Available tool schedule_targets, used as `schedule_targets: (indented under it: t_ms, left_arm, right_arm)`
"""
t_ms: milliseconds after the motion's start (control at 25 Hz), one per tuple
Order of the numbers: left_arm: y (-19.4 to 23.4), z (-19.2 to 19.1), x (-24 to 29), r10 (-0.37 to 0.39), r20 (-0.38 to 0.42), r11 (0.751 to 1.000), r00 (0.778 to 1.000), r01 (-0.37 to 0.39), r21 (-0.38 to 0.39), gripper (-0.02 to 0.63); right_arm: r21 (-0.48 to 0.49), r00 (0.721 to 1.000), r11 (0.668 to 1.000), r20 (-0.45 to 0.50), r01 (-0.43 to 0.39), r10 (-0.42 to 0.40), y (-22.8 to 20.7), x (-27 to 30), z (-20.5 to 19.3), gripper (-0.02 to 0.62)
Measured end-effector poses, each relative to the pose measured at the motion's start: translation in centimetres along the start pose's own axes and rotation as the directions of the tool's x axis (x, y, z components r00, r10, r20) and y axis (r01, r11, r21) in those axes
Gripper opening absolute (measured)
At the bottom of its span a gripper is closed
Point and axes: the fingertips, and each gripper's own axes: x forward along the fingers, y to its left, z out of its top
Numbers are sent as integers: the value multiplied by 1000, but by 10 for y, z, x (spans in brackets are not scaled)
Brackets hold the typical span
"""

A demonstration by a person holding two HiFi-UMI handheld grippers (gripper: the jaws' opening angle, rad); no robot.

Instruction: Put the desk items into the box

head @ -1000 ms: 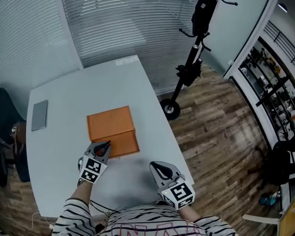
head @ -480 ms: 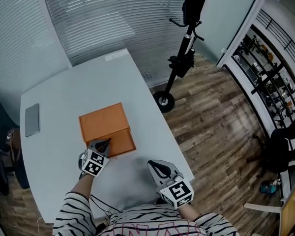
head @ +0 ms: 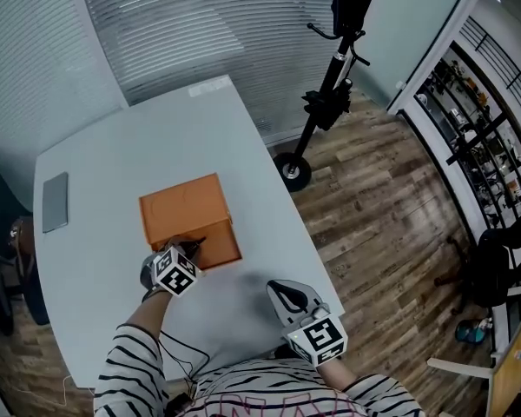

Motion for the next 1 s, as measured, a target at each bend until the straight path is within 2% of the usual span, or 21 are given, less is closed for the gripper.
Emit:
schedule_targets:
  t_ms: [360,1000]
  left_arm:
    - [-6,-6,18,-39,-87,998,995,42,38,46]
    - [-5,-8,19,-44,-78,999,996,46,25,46]
  right_arm:
    - [4,1000,1000,-15,13,-13,-8,-3,-4,26]
    - [16,1000,999,-4,29,-29,-8,-3,-4,26]
